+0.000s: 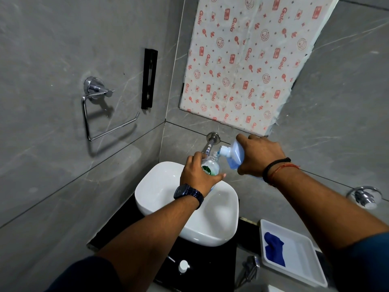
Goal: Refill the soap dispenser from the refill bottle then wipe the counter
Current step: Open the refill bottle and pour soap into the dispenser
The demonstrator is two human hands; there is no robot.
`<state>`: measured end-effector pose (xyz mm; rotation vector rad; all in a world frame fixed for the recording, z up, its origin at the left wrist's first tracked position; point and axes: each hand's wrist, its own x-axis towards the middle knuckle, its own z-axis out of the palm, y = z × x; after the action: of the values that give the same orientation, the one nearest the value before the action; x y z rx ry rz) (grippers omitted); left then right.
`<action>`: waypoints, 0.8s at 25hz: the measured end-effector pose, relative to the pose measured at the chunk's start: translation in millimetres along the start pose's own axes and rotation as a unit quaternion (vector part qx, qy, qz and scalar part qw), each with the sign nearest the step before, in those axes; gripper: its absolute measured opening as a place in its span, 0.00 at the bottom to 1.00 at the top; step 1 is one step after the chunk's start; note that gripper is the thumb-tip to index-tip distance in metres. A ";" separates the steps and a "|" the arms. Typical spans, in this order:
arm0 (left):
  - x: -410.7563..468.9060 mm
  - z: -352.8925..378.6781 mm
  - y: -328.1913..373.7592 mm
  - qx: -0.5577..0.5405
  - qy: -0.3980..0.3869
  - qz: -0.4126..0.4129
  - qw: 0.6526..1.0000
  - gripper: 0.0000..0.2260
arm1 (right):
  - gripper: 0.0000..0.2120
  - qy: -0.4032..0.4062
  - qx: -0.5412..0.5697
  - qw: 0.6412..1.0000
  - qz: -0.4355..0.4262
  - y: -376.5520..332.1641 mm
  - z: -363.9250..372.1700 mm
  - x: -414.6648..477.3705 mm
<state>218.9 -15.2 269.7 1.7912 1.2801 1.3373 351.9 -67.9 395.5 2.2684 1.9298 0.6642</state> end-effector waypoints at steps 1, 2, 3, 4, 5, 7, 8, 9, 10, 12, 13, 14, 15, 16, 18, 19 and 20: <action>0.1 0.5 0.1 0.000 0.000 0.000 1.000 0.33 | 0.33 0.001 0.000 1.000 0.000 0.3 0.1 0.2; 0.2 1.1 0.2 0.000 -0.001 -0.001 1.000 0.33 | 0.33 0.002 -0.001 1.000 -0.001 0.6 0.1 0.2; 0.3 1.6 0.3 0.000 -0.002 -0.002 1.000 0.33 | 0.34 0.001 -0.001 1.000 -0.001 0.9 0.0 0.3; 0.4 2.0 0.6 0.000 -0.003 -0.003 1.000 0.33 | 0.34 -0.001 0.000 1.000 -0.001 1.2 0.0 0.4; 0.4 2.3 0.8 -0.001 -0.003 -0.004 1.000 0.33 | 0.34 -0.002 0.000 1.000 -0.001 1.4 0.1 0.5; 0.5 2.9 0.9 -0.003 -0.003 -0.004 1.000 0.33 | 0.34 0.000 -0.002 1.000 -0.002 2.0 0.4 0.8; 0.5 3.2 0.9 -0.004 -0.002 -0.004 1.000 0.33 | 0.34 0.001 -0.003 1.000 -0.003 2.3 0.8 0.9; 0.4 3.6 0.9 -0.005 -0.002 -0.003 1.000 0.33 | 0.33 0.001 -0.004 1.000 -0.003 2.6 1.1 1.2; 0.3 4.1 1.1 -0.006 -0.002 -0.002 1.000 0.33 | 0.33 0.000 -0.004 1.000 -0.002 3.0 1.4 1.4; 0.4 5.0 1.3 -0.006 -0.001 -0.002 1.000 0.32 | 0.34 -0.003 -0.003 1.000 0.000 3.4 1.7 1.7; 0.6 5.6 1.5 -0.007 -0.001 -0.003 1.000 0.32 | 0.34 -0.003 -0.003 1.000 0.000 3.7 1.6 1.9; 0.7 6.0 1.7 -0.008 0.000 -0.003 1.000 0.32 | 0.33 -0.003 -0.002 1.000 0.000 4.0 1.5 1.8; 0.8 6.5 1.9 -0.008 0.001 -0.004 1.000 0.32 | 0.33 -0.003 -0.001 1.000 0.000 4.2 1.4 1.8; 0.8 6.8 2.0 -0.009 0.001 -0.005 1.000 0.32 | 0.33 -0.006 0.000 1.000 0.000 4.3 1.1 1.7; 1.1 7.8 2.0 -0.010 0.000 -0.006 1.000 0.32 | 0.34 -0.011 0.000 1.000 0.000 4.2 0.9 1.4; 1.1 8.3 1.9 -0.010 -0.002 -0.007 1.000 0.32 | 0.34 -0.013 -0.001 1.000 -0.001 4.0 0.7 1.4; 1.0 8.7 2.0 -0.009 -0.004 -0.008 1.000 0.32 | 0.34 -0.015 -0.001 1.000 0.000 3.9 0.6 1.4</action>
<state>227.8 -14.1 268.8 1.7678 1.2714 1.3290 355.8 -67.2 396.7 2.2640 1.9163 0.6278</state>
